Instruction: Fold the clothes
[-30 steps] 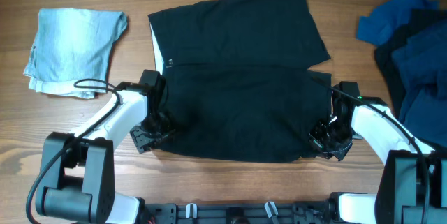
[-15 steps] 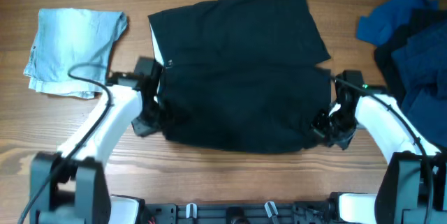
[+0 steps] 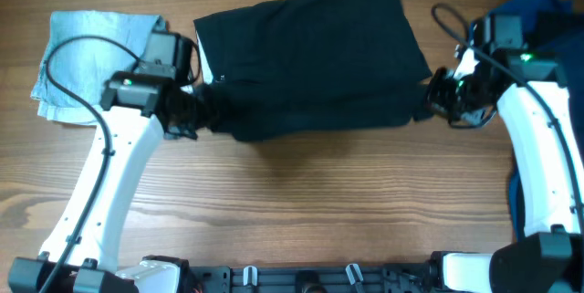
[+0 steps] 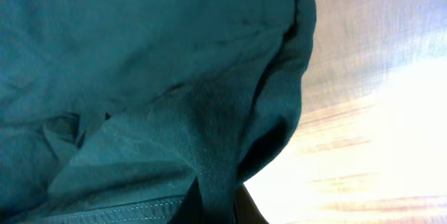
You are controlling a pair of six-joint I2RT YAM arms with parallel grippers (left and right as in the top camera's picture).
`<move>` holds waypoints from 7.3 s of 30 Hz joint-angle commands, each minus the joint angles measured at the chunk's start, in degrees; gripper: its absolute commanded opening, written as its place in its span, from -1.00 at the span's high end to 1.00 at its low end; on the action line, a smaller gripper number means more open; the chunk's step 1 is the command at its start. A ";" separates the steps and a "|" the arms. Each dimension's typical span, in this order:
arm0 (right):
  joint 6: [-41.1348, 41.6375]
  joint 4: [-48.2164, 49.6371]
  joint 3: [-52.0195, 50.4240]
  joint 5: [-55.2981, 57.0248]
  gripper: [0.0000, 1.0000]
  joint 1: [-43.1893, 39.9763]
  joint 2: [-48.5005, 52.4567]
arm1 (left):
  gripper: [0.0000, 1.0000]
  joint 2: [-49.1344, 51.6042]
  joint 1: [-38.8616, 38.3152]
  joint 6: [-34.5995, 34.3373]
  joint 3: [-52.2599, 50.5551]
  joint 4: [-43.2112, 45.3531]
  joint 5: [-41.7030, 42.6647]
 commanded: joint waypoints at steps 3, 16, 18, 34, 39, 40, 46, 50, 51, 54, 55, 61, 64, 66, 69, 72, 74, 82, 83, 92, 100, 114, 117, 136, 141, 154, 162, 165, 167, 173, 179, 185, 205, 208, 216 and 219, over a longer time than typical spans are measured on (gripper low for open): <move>-1.11 5.44 6.23 0.63 0.91 -0.20 0.20 | 0.92 -0.90 5.18 0.85 5.51 8.92 -1.99; 2.10 25.51 6.21 0.63 0.91 -0.20 9.99 | 0.92 4.76 6.67 0.87 5.51 29.66 -2.62; 3.17 25.97 6.21 0.63 0.91 -0.20 12.31 | 0.92 7.23 6.69 0.87 5.51 30.86 -4.96; 8.46 31.30 6.21 3.69 0.91 0.39 18.43 | 0.92 19.50 6.71 -0.48 5.51 37.05 -12.15; 8.35 23.96 9.86 4.31 0.91 0.61 15.85 | 0.92 19.45 6.71 -0.46 5.51 36.59 -12.13; 8.46 21.94 10.71 4.94 0.91 0.61 15.45 | 0.92 19.34 6.71 -0.46 5.51 36.33 -12.13; 8.50 6.58 18.64 7.19 0.91 0.61 15.10 | 0.92 15.65 6.71 -0.48 5.51 34.36 -12.11; 9.53 -0.02 23.61 7.17 0.91 0.61 15.10 | 0.92 10.58 6.71 -0.50 5.51 33.09 -12.13; 9.68 -1.64 25.35 7.17 0.91 0.63 15.10 | 0.92 8.68 6.71 -0.50 5.51 32.63 -12.11; 10.47 -5.62 28.15 7.17 0.91 0.61 15.10 | 0.92 5.86 6.69 -0.55 5.51 31.56 -12.11; 10.78 -6.84 28.72 7.17 0.91 0.61 15.10 | 0.92 5.31 6.69 -0.61 5.51 31.32 -12.09; 9.49 -12.00 30.36 8.72 0.91 0.61 15.10 | 0.92 3.96 6.69 -0.70 5.51 27.52 -11.87; 9.20 -13.07 30.36 9.35 0.91 0.61 14.62 | 0.92 3.76 6.64 -0.68 5.51 23.80 -11.87; 8.66 -13.11 30.36 9.53 0.91 0.61 13.44 | 0.92 2.89 6.64 -0.68 5.51 22.03 -11.89; 8.22 -13.27 30.36 9.55 0.91 0.61 9.92 | 0.92 -0.22 6.64 -1.44 5.51 20.31 -11.87; 7.89 -14.34 30.36 10.19 0.91 0.61 6.10 | 0.92 -5.35 6.64 -2.01 5.51 17.33 -11.45; 7.89 -16.11 30.36 11.34 0.91 0.61 5.16 | 0.92 -7.72 6.64 -2.27 5.51 14.84 -11.43; 4.81 -23.23 30.34 12.07 0.91 0.61 4.79 | 0.92 -10.78 6.64 -3.28 5.51 0.74 -11.45; 4.76 -23.23 30.34 12.04 0.91 0.61 4.50 | 0.92 -10.78 6.64 -3.30 5.51 -0.66 -11.26; 3.34 -23.19 30.34 9.53 0.91 0.61 3.08 | 0.88 -12.00 6.64 -4.83 5.51 -9.62 -11.02; 4.04 -19.69 30.34 9.46 0.91 0.61 10.19 | 0.92 -11.98 6.71 -6.71 5.51 -9.44 -10.05; 4.39 -20.33 30.36 9.86 0.91 0.61 19.37 | 0.92 -1.77 13.14 -7.74 5.51 -3.91 -10.40; 4.42 -19.63 30.36 10.36 0.91 0.61 19.41 | 0.92 -1.60 15.45 -7.76 5.51 -3.72 -11.69; 5.03 -3.23 30.36 8.59 0.91 2.93 28.57 | 0.92 9.99 16.83 -7.76 5.51 8.22 -16.24; 4.92 6.82 30.36 8.63 0.91 5.57 32.92 | 0.92 14.03 16.83 -7.78 5.51 10.49 -17.00; 4.76 27.30 30.34 9.05 -0.69 10.16 45.27 | -0.93 22.58 16.83 -7.21 5.51 23.63 -16.59; -9.14 34.97 30.36 -5.18 -0.96 8.83 38.64 | -0.99 15.89 16.81 0.81 11.56 25.20 -6.43; -11.89 28.52 30.36 -6.67 -0.78 8.59 33.68 | -0.81 11.34 16.81 1.33 11.65 23.30 -1.25; -14.08 22.82 30.36 -6.27 -0.33 8.59 31.23 | 0.30 9.42 16.81 1.33 11.65 19.89 0.57; -18.34 5.88 30.29 -5.81 0.92 8.68 30.25 | 0.92 9.79 15.30 3.10 10.43 7.89 3.82; -22.18 5.16 26.62 -6.01 0.91 11.02 33.64 | 0.92 11.91 12.61 4.79 5.73 5.79 3.76; -28.39 10.27 22.29 -6.01 0.91 14.95 36.33 | 0.92 15.04 12.13 4.79 4.35 8.59 2.10; -30.56 37.46 16.98 1.55 0.91 19.74 42.69 | 0.92 15.76 11.10 4.76 4.35 11.28 2.08; -26.97 47.69 16.98 1.75 0.87 19.74 43.06 | 0.92 15.78 11.10 4.76 4.35 11.26 2.10; -18.95 68.02 17.07 1.75 0.71 19.63 43.82 | 0.92 15.76 11.10 4.76 4.35 11.87 2.10; -19.21 66.31 17.11 1.73 0.75 19.26 41.79 | 0.92 15.76 11.10 4.76 4.35 13.31 2.12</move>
